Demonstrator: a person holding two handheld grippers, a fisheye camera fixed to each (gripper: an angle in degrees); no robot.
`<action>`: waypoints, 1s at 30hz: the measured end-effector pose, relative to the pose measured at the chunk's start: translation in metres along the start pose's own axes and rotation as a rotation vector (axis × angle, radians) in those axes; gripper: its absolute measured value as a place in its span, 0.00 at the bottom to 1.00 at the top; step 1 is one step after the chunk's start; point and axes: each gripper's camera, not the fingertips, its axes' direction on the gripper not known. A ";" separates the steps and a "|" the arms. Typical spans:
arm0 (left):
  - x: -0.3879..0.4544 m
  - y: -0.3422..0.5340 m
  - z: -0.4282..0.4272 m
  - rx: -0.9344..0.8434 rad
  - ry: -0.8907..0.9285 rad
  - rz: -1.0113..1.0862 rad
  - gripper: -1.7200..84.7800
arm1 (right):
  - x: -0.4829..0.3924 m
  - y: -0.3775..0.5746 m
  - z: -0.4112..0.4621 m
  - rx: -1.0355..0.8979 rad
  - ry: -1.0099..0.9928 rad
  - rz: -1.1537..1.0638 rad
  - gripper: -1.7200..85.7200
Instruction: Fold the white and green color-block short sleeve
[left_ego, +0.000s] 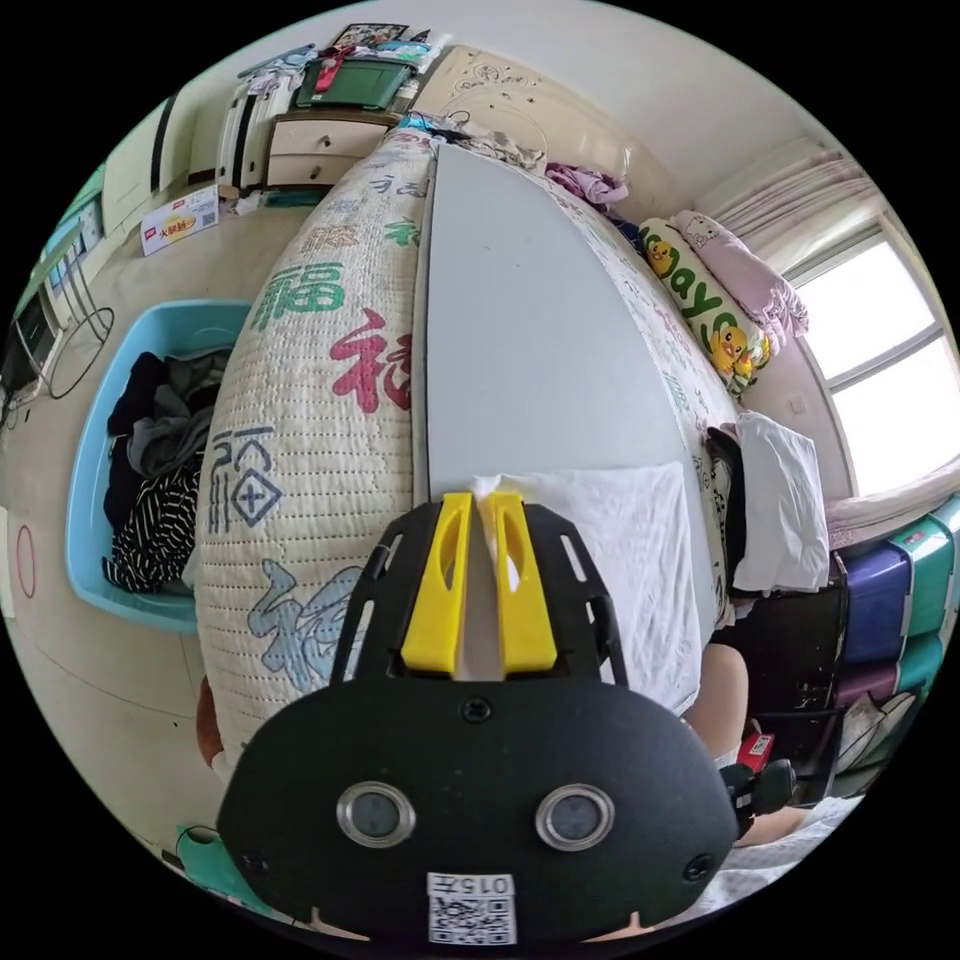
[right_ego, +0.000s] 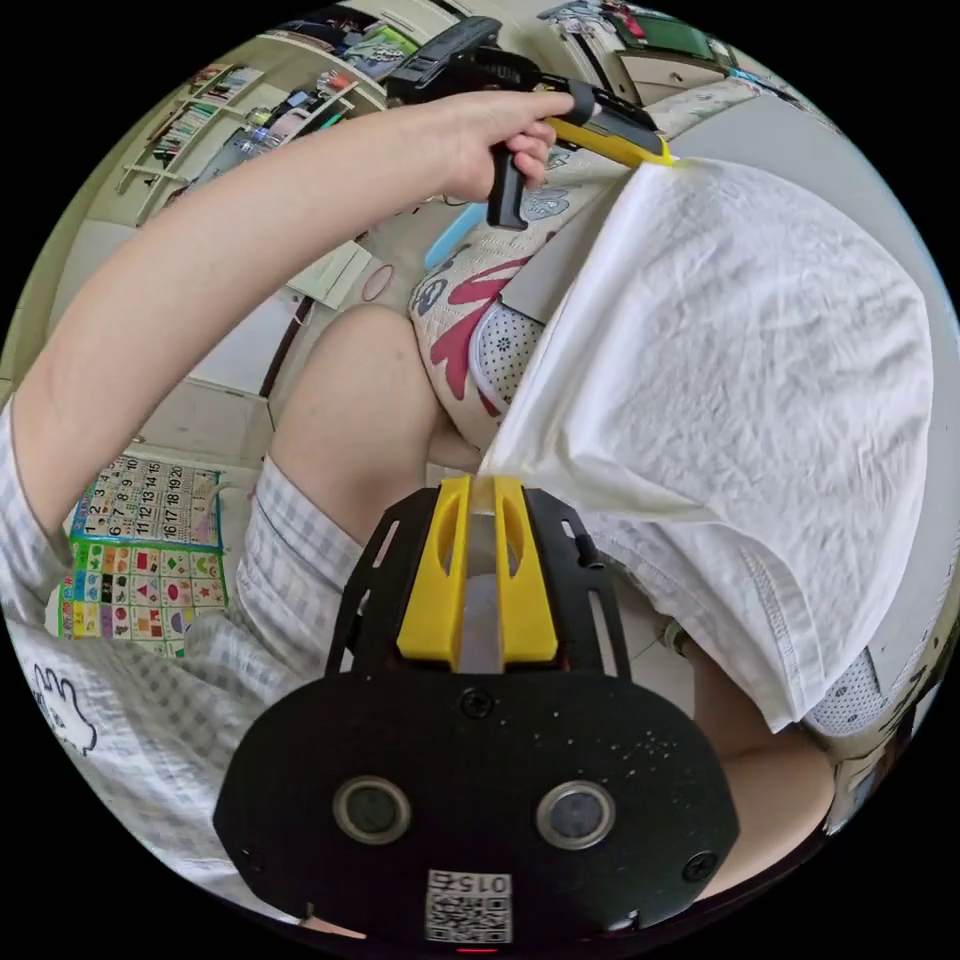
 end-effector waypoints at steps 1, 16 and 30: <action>-0.005 0.005 -0.006 0.016 -0.005 -0.011 0.08 | 0.004 0.005 -0.004 -0.001 -0.068 -0.006 0.09; 0.067 0.210 -0.068 -0.014 0.208 0.354 0.11 | 0.135 0.125 -0.120 0.220 0.183 0.031 0.05; 0.047 0.225 -0.007 -0.177 0.083 0.098 0.12 | 0.167 0.079 -0.036 -0.090 0.292 -0.118 0.08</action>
